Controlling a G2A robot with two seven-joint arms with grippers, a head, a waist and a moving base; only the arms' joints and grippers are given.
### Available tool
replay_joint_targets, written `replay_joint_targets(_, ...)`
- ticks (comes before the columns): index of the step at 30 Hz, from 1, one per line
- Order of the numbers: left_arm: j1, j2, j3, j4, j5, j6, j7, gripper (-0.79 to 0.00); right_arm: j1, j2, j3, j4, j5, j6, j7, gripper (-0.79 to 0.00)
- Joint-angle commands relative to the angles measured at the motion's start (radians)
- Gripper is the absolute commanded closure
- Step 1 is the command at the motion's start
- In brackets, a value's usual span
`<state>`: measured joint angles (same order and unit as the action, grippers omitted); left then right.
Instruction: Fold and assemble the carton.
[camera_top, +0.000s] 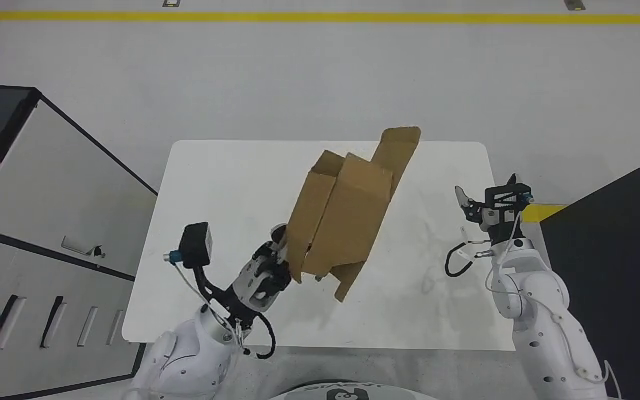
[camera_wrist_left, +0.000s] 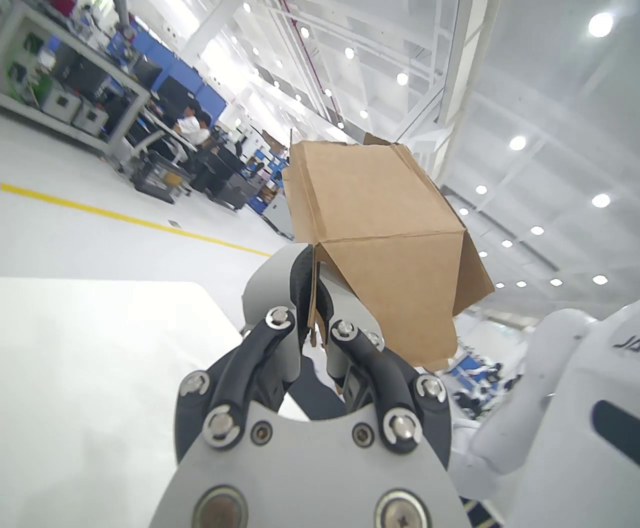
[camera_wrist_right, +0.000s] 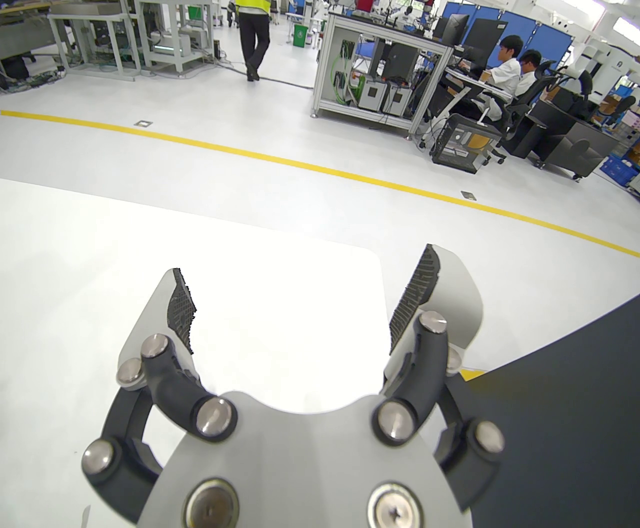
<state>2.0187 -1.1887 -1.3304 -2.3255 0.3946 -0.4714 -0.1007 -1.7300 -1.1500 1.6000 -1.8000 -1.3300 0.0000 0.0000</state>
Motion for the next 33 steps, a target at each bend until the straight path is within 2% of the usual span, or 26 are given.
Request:
replay_joint_targets(1,-0.003,0.004,-0.011,-0.006,-0.143,0.030,-0.069,0.000,0.000,0.000,0.000,0.000,0.000,0.000,0.000,-0.785)
replay_joint_targets(5,-0.012,0.010,-0.041,-0.019,-0.299,0.066,-0.147,0.000,0.000,0.000,0.000,0.000,0.000,0.000,0.000,-0.785)
replay_joint_targets(14,-0.016,0.010,-0.037,-0.018,-0.309,0.072,-0.142,0.000,0.000,0.000,0.000,0.000,0.000,0.000,0.000,-0.785)
replay_joint_targets(21,-0.020,0.008,0.030,-0.016,-0.671,0.135,-0.213,0.000,0.000,0.000,0.000,0.000,0.000,0.000,0.000,-0.785)
replay_joint_targets(27,-0.028,0.012,0.026,-0.010,-0.902,0.179,-0.299,0.000,0.000,0.000,0.000,0.000,0.000,0.000,0.000,-0.785)
replay_joint_targets(33,-0.028,0.014,0.015,-0.009,-1.060,0.194,-0.364,0.000,0.000,0.000,0.000,0.000,0.000,0.000,0.000,-0.785)
